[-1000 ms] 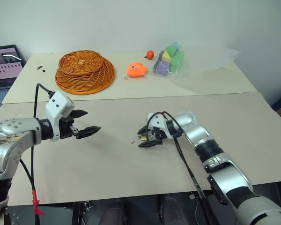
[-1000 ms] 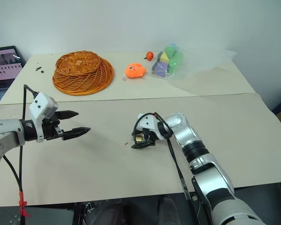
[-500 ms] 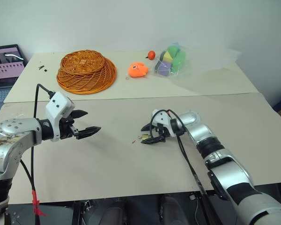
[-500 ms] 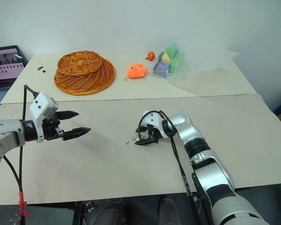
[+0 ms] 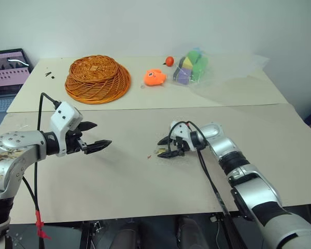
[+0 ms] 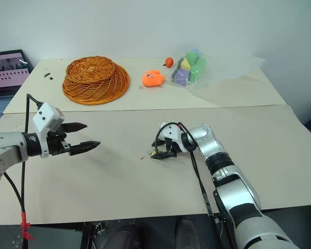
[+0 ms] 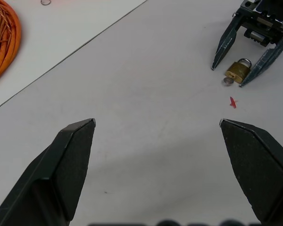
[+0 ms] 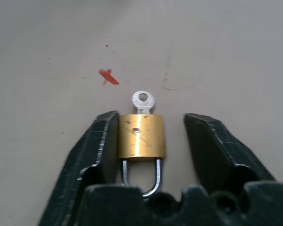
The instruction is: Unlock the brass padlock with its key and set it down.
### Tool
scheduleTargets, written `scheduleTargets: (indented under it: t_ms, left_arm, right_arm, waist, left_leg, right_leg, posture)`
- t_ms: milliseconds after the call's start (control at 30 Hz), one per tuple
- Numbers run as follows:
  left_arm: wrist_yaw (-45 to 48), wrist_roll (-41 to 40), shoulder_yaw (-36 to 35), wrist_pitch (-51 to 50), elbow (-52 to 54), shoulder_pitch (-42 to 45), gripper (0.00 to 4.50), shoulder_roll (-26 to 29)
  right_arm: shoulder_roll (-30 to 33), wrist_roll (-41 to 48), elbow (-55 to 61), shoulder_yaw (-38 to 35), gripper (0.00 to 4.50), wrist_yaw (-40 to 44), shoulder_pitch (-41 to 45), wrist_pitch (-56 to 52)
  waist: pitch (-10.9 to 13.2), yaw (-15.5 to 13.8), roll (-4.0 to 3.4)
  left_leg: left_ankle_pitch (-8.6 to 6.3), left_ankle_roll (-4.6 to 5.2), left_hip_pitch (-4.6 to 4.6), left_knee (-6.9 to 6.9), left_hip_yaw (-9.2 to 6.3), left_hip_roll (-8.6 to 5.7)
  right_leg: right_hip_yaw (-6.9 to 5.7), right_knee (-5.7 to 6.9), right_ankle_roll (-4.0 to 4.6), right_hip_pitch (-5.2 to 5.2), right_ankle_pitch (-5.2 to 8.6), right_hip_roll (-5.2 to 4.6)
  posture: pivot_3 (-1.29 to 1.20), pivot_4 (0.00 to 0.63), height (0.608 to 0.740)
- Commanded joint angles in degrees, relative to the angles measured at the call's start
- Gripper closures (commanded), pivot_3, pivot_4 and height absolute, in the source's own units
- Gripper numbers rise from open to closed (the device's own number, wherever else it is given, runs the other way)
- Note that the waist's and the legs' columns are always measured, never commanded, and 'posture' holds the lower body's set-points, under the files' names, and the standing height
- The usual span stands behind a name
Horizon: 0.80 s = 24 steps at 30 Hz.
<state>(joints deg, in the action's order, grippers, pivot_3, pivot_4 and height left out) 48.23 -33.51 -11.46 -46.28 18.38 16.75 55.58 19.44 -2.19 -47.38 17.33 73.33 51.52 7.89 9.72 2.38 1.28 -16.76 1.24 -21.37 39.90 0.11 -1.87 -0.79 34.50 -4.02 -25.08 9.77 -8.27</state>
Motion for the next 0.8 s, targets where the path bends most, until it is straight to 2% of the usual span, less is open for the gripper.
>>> scheduleTargets:
  t_ms: [33, 67, 433, 700, 800]
  left_arm:
    - [0.3, 0.1, -1.2, 1.5, 1.1, 0.6, 0.00, -0.1]
    - [0.3, 0.1, -1.2, 1.4, 1.1, 0.6, 0.00, -0.1]
    - [-0.6, -1.9, -0.5, -0.2, 1.4, 2.4, 0.00, -3.1]
    - [-6.1, -7.8, 1.8, -6.2, 5.7, 5.5, 0.00, -12.5]
    - [-12.0, -15.0, -0.2, -12.7, 5.8, 7.9, 0.00, -19.2]
  right_arm:
    - [1.5, -1.6, -0.7, 0.5, 3.41, 0.1, -1.0, -0.1]
    - [1.5, -1.6, -0.5, 0.5, 3.59, 0.2, -1.1, -0.1]
    - [3.3, 0.1, 7.4, -0.7, 3.59, 0.9, -1.1, -3.4]
    - [7.4, 2.2, 24.3, -1.5, 3.59, 1.9, -2.7, -9.6]
    - [8.5, 3.3, 30.6, -1.8, 3.59, 1.6, -3.3, -11.3]
  waist:
    - [0.0, 0.0, 0.00]
    - [0.0, 0.0, 0.00]
    - [0.0, 0.0, 0.00]
    - [0.0, 0.2, 0.01]
    - [0.0, 0.0, 0.02]
  left_leg:
    - [0.00, 0.00, 0.00, 0.00, 0.00, 0.00]
    - [0.00, 0.01, 0.00, -0.01, 0.00, 0.01]
    - [-0.01, 0.02, -0.02, 0.00, -0.01, 0.00]
    - [-0.01, 0.02, -0.17, 0.03, -0.01, 0.00]
    - [-0.01, 0.02, -0.21, 0.10, -0.04, 0.00]
  right_leg:
    - [0.00, -0.02, 0.00, 0.01, 0.00, 0.00]
    - [-0.01, -0.03, 0.00, 0.02, 0.00, 0.00]
    - [-0.02, -0.06, 0.00, 0.02, 0.00, -0.01]
    - [-0.01, -0.03, 0.00, -0.11, 0.00, -0.01]
    - [-0.02, 0.04, 0.00, -0.14, 0.00, -0.03]
  posture:
    - [0.00, 0.150, 0.739]
    - [0.00, 0.150, 0.739]
    - [0.00, 0.150, 0.739]
    - [0.00, 0.150, 0.739]
    - [0.00, 0.150, 0.739]
